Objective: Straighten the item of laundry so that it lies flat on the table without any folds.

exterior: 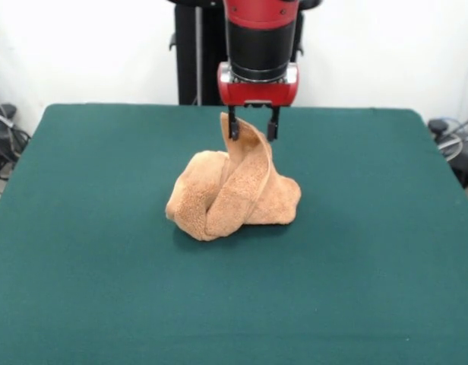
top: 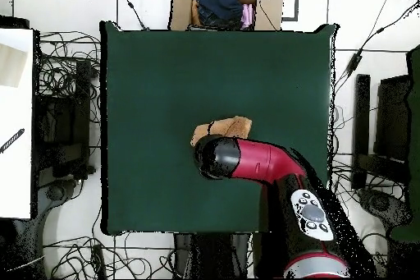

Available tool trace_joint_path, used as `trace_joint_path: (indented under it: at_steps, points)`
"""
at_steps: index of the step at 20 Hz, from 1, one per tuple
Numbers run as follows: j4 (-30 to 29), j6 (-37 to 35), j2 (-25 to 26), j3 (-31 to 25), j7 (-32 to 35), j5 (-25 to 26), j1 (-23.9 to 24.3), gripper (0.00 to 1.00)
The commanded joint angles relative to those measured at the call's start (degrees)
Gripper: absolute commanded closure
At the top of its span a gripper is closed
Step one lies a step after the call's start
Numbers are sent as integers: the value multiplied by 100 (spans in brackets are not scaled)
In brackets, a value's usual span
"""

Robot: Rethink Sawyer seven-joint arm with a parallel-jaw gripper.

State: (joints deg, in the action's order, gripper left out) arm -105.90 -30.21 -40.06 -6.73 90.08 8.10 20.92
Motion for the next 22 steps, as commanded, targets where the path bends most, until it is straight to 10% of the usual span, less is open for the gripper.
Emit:
trace_joint_path:
  at_steps: [1,12,13,22]
  points:
    - [-547,539,-32,-394,353,344,-67,0]
    - [-525,762,-98,-121,600,402,-233,0]
    - [-535,762,-98,-134,598,382,-218,100]
    - [-615,914,-124,-108,659,390,-235,100]
